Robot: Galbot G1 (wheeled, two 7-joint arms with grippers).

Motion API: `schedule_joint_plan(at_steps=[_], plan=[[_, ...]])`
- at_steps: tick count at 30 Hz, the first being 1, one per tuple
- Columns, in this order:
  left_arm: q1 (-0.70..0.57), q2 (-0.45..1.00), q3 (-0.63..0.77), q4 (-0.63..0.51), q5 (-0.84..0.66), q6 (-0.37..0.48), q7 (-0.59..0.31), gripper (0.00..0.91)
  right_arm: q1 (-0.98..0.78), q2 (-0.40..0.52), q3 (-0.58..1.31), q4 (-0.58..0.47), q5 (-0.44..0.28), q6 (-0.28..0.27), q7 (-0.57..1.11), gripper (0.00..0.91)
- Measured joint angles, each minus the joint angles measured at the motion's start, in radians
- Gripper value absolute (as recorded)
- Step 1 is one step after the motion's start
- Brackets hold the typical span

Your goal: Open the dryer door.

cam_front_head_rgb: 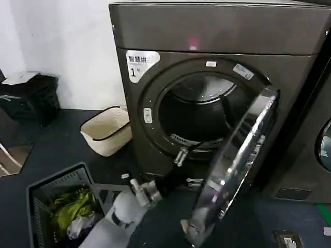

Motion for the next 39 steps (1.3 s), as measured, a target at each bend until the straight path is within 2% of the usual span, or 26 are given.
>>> schedule_joint_plan(at_steps=[8,12,16,23,25,30,39], plan=[[-0.053,-0.043,0.089,0.032,0.008,0.002,-0.006,0.907,0.029,0.125,0.143,-0.004,-0.203,-0.157,0.372,0.907],[-0.084,-0.071,0.133,0.057,0.022,0.004,-0.011,0.907,0.047,0.163,0.218,-0.003,-0.25,-0.258,0.521,0.907],[-0.111,-0.097,0.175,0.083,0.03,0.004,-0.021,0.907,0.052,0.184,0.281,0.013,-0.28,-0.404,0.676,0.907],[-0.173,-0.153,0.248,0.148,0.043,0.012,-0.044,0.907,0.055,0.226,0.347,0.019,-0.357,-0.521,0.889,0.907],[-0.191,-0.173,0.268,0.173,0.047,0.012,-0.051,0.907,0.056,0.238,0.36,0.016,-0.372,-0.538,0.927,0.907],[-0.228,-0.223,0.308,0.237,0.059,0.015,-0.06,0.907,0.052,0.277,0.393,0.012,-0.438,-0.54,0.98,0.907],[-0.289,-0.317,0.346,0.368,0.075,0.022,-0.072,0.907,0.041,0.315,0.438,0.006,-0.478,-0.547,1.031,0.907]])
